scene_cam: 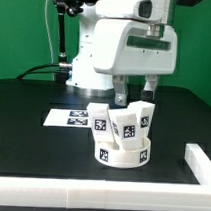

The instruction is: Assemble stool

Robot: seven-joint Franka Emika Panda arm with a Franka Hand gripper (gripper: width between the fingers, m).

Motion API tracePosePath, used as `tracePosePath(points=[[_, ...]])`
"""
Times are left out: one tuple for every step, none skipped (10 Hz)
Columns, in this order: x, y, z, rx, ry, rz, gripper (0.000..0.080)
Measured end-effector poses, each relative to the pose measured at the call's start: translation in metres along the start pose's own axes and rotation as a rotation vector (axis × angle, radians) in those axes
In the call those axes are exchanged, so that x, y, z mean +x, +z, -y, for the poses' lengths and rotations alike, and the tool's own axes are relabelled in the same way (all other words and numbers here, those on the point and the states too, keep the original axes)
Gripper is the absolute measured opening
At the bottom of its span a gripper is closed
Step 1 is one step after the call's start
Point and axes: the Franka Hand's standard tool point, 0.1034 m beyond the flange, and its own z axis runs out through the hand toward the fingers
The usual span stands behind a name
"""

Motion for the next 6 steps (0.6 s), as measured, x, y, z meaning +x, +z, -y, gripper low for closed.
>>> tracePosePath(points=[[-0.0014, 0.0001, -0.0012, -0.004, -0.056, 0.005, 0.0649], [-0.002, 0.0004, -0.0014, -0.008, -0.125, 0.014, 0.0649], [-0.0009, 0.0021, 0.0005, -0.018, -0.271, 0.037, 0.0649], [0.0002, 0.0029, 0.002, -0.024, -0.359, 0.053, 0.0649], [0.0009, 0.0029, 0.0023, -0.028, -0.446, 0.064, 0.0649], [0.0013, 0.0036, 0.0027, -0.031, -0.551, 0.081, 0.0649]])
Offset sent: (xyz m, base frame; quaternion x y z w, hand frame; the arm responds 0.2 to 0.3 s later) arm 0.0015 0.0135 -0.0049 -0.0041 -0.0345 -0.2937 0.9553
